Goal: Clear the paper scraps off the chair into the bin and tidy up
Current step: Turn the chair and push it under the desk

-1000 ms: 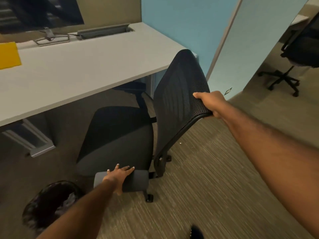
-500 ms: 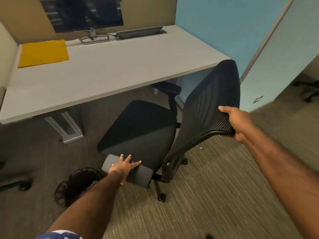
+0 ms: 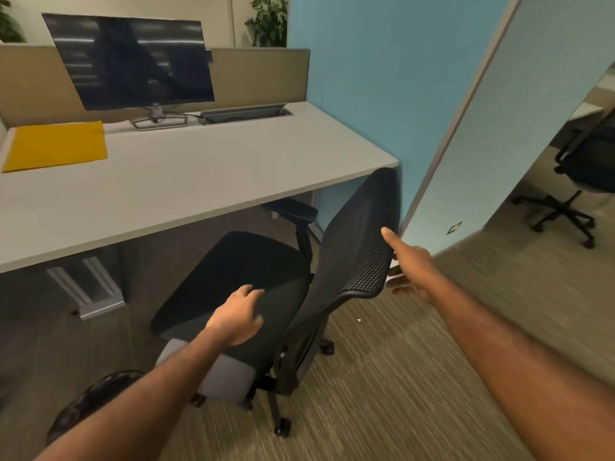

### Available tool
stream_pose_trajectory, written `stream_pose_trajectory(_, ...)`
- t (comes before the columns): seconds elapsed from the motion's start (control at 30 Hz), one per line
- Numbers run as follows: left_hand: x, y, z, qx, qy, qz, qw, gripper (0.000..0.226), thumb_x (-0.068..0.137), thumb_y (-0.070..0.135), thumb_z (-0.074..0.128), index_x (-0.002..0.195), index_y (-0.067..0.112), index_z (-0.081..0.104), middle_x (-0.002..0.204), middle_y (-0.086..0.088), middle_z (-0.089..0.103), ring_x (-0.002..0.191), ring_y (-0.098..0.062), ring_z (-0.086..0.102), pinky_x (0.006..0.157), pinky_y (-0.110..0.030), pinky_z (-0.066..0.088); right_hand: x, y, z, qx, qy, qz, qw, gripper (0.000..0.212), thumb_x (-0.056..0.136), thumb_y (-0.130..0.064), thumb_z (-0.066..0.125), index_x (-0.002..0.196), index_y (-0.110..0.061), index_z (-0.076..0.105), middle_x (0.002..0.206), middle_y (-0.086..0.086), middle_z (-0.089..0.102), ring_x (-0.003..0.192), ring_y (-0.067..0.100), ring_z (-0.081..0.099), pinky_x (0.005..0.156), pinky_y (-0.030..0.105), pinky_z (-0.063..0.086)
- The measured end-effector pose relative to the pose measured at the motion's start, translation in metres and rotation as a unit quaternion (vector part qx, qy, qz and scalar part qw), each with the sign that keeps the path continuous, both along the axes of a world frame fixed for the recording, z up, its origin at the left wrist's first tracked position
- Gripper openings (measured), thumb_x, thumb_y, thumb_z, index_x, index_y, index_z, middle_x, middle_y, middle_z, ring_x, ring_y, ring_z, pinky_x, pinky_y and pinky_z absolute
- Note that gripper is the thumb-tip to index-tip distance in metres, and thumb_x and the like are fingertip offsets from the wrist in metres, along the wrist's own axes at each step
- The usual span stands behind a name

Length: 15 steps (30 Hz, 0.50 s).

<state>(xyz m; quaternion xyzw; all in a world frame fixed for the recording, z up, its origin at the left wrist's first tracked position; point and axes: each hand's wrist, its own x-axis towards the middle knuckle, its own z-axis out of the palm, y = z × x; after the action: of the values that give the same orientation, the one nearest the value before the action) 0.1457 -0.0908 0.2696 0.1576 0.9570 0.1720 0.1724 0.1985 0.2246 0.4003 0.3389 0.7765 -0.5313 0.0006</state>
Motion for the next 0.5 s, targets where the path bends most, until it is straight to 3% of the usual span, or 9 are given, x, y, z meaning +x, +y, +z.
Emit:
stream_pose_trajectory(0.1,0.0,0.05,0.057,0.127,0.035,0.045,0.99,0.058,0.096,0.046,0.046,0.149,0.023,0.036,0.155,-0.003,0.034,0.138,-0.021,0.041,0.11,-0.038,0.038,-0.015,0.041,0.011,0.226,0.037,0.032,0.973,0.072,0.076,-0.082,0.045,0.094,-0.014,0.056,0.099,0.009,0.067,0.089,0.029,0.064,0.081,0.043,0.052)
stream_pose_trajectory(0.2,0.003,0.103,0.109,0.227,0.028,0.074,0.971,0.076,0.09,0.069,0.038,0.147,0.02,0.039,0.15,-0.004,0.044,0.135,-0.021,0.044,0.112,-0.043,0.038,-0.042,0.074,0.021,0.318,0.093,0.121,0.936,0.072,0.081,-0.075,0.047,0.124,-0.018,0.053,0.132,0.008,0.054,0.119,0.027,0.053,0.1,0.045,0.044)
stream_pose_trajectory(0.27,0.006,0.139,0.137,0.258,0.012,0.079,0.963,0.089,0.082,0.079,0.035,0.148,0.019,0.038,0.148,-0.005,0.047,0.132,-0.022,0.048,0.109,-0.046,0.041,-0.064,0.088,0.028,0.358,0.133,0.2,0.902,0.066,0.085,-0.066,0.052,0.133,-0.02,0.051,0.142,0.008,0.046,0.134,0.026,0.041,0.11,0.044,0.034)
stream_pose_trajectory(0.4,0.013,0.208,0.157,0.226,-0.033,0.072,0.971,0.099,0.068,0.089,0.043,0.146,0.029,0.033,0.143,-0.008,0.05,0.119,-0.026,0.058,0.1,-0.049,0.049,-0.108,0.099,0.035,0.398,0.122,0.359,0.835,0.06,0.091,-0.055,0.054,0.141,-0.023,0.048,0.159,0.008,0.026,0.149,0.025,0.016,0.121,0.043,0.013)
stream_pose_trajectory(0.43,0.015,0.223,0.157,0.194,-0.054,0.069,0.977,0.103,0.066,0.089,0.045,0.149,0.03,0.027,0.148,-0.01,0.044,0.124,-0.028,0.054,0.102,-0.051,0.047,-0.117,0.101,0.035,0.407,0.109,0.393,0.817,0.059,0.092,-0.054,0.052,0.143,-0.024,0.046,0.161,0.006,0.023,0.15,0.025,0.011,0.122,0.044,0.01)
stream_pose_trajectory(0.5,0.022,0.247,0.15,0.095,-0.069,0.074,0.99,0.107,0.072,0.085,0.047,0.155,0.03,0.008,0.162,-0.01,0.015,0.144,-0.038,0.028,0.112,-0.059,0.032,-0.134,0.102,0.033,0.423,0.094,0.449,0.782,0.059,0.093,-0.055,0.049,0.144,-0.026,0.044,0.162,0.005,0.02,0.151,0.025,0.006,0.123,0.046,0.008)
